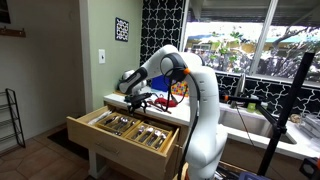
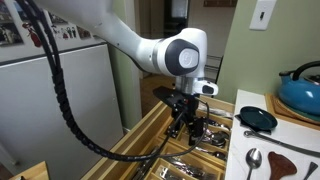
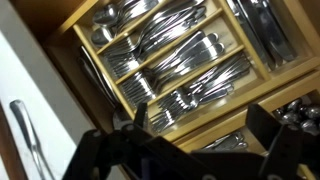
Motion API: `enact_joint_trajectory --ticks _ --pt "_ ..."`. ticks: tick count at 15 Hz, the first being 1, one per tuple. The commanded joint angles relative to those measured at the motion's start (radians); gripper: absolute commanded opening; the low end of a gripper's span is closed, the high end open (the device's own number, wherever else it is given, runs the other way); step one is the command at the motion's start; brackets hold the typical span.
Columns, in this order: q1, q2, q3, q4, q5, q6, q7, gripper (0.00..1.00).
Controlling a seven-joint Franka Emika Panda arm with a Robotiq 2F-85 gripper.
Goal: Remove a spoon from the middle compartment of the opened drawer and put it on the counter top, Remove a fork from the middle compartment of the drawer and put it on the counter top
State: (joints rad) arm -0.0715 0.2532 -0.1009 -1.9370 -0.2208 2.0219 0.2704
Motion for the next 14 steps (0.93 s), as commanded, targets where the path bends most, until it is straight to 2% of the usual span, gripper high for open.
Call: enact_joint_trajectory --ticks 1,3,4,8,11,14 --pt "0.000 0.002 -0.006 -0.095 0.093 0.076 0.079 1.00" --pt "0.007 0.022 -0.015 -0.126 0.073 0.168 0.104 1.00" --pt "0.011 0.016 -0.013 -0.082 0.072 0.091 0.072 1.00" --pt "0.012 0.033 -0.019 -0.108 0.073 0.149 0.087 1.00" --pt "-0.022 0.093 -0.016 -0.053 0.162 0.153 0.044 1.00" --pt "-0.039 0.134 -0.020 -0.025 0.202 0.163 0.016 1.00"
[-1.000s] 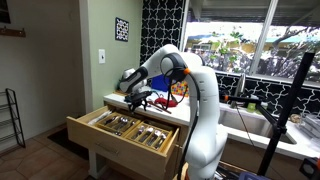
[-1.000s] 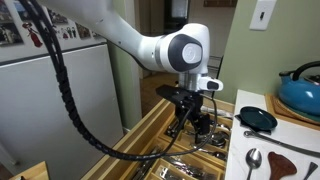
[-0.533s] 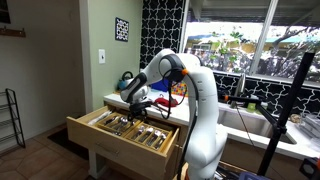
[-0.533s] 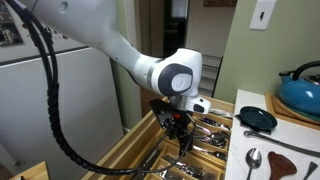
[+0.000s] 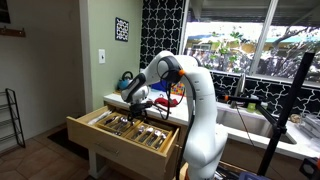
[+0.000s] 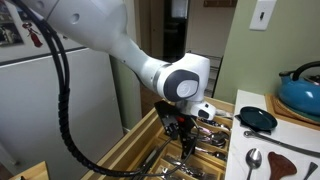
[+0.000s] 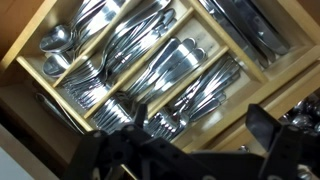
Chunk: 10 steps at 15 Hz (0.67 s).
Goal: Remove a spoon from the middle compartment of the opened drawer and put it on the counter top, Remove a fork from the middle compartment of the drawer and put it on the counter top
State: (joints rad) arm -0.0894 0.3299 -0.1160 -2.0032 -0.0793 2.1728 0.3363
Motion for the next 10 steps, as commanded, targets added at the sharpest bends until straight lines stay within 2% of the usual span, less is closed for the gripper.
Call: enact_joint_trajectory --ticks 1,2,3,5,6,8,9,10 --pt "-0.031 0.076 -0.002 0.054 0.084 0.013 -0.068 1.00" --pt "-0.039 0.093 -0.001 0.064 0.104 0.012 -0.082 1.00" --pt "-0.046 0.109 0.001 0.076 0.125 0.008 -0.094 0.95" --pt "-0.061 0.142 0.004 0.098 0.163 0.007 -0.120 0.71" --pt "-0.066 0.153 0.004 0.104 0.178 0.009 -0.131 0.70" --pt "-0.080 0.177 0.008 0.117 0.210 0.017 -0.160 0.54" --pt "-0.087 0.191 0.010 0.126 0.230 0.025 -0.171 0.53" --pt "-0.092 0.202 0.012 0.136 0.256 0.024 -0.164 0.64"
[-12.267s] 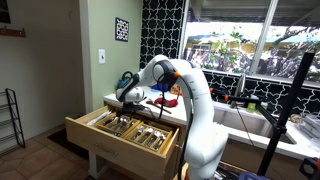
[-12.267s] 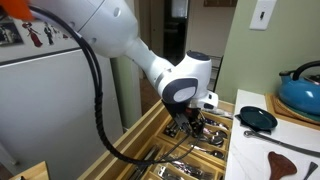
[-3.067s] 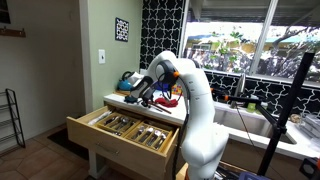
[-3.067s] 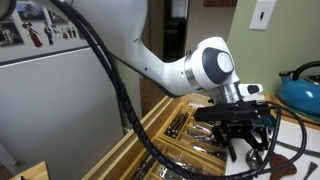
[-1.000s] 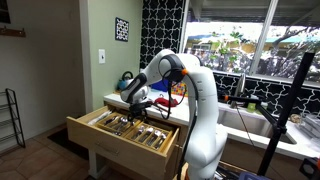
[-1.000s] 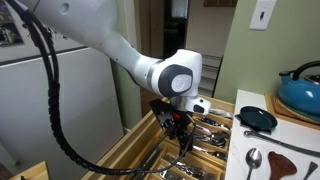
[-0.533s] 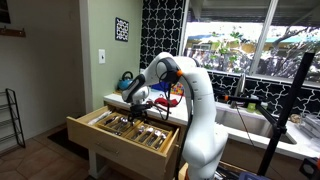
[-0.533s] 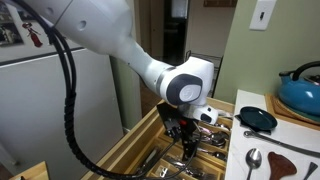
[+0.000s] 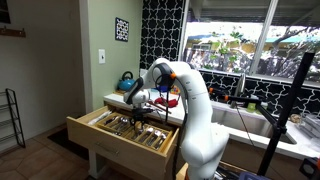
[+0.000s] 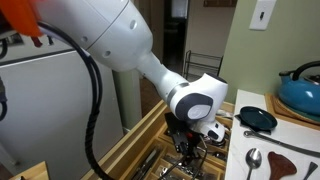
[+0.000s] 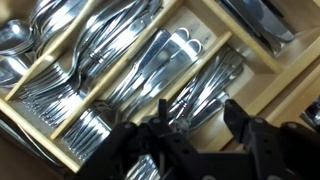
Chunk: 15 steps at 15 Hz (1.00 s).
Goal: Remove a spoon from the middle compartment of the opened drawer and put it on the counter top, Remove a fork from the middle compartment of the drawer and put it on the counter top
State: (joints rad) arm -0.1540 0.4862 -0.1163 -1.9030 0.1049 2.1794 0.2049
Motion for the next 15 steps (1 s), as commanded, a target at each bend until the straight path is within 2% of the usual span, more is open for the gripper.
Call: enact_joint_trajectory --ticks 1,4,7,9,12,15 --pt "-0.030 0.057 0.012 0.045 0.087 0.019 -0.028 0.70" --pt "-0.036 0.090 0.016 0.071 0.123 0.018 -0.033 0.79" --pt "-0.043 0.114 0.019 0.093 0.150 0.020 -0.035 0.71" --pt "-0.044 0.127 0.016 0.105 0.157 0.016 -0.033 0.51" --pt "-0.038 0.129 0.006 0.116 0.149 0.003 -0.017 0.47" --pt "-0.035 0.121 -0.007 0.111 0.138 -0.003 0.000 0.55"
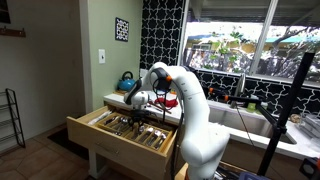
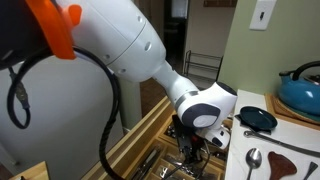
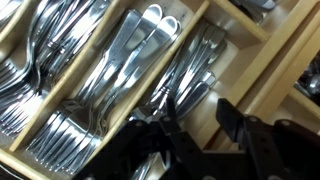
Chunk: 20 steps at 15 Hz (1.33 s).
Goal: Remove a spoon from the middle compartment of the opened drawer and put it on the counter top, Remove a fork from the middle compartment of the drawer and put it on the counter top
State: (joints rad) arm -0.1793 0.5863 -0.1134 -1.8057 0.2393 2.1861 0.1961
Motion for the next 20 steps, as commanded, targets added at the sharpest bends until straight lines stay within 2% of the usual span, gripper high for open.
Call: enact_joint_trajectory --ticks 1,6,9,10,11,17,19,20 --pt "-0.015 0.011 -0.008 0.007 0.013 -0.007 0.000 0.61" --pt "-0.027 -0.008 -0.023 -0.001 0.002 -0.057 0.013 0.59" --pt "-0.037 0.008 -0.024 0.012 0.013 -0.087 0.007 0.50" --pt "-0.038 0.012 -0.024 0.014 0.014 -0.090 0.006 0.50" --pt "-0.040 0.018 -0.024 0.020 0.015 -0.097 0.007 0.44" --pt "-0.045 0.046 -0.016 0.039 0.027 -0.101 0.000 0.51" --pt "-0.046 0.051 -0.015 0.045 0.029 -0.096 -0.002 0.50" --pt "-0.048 0.056 -0.012 0.050 0.034 -0.090 -0.006 0.44"
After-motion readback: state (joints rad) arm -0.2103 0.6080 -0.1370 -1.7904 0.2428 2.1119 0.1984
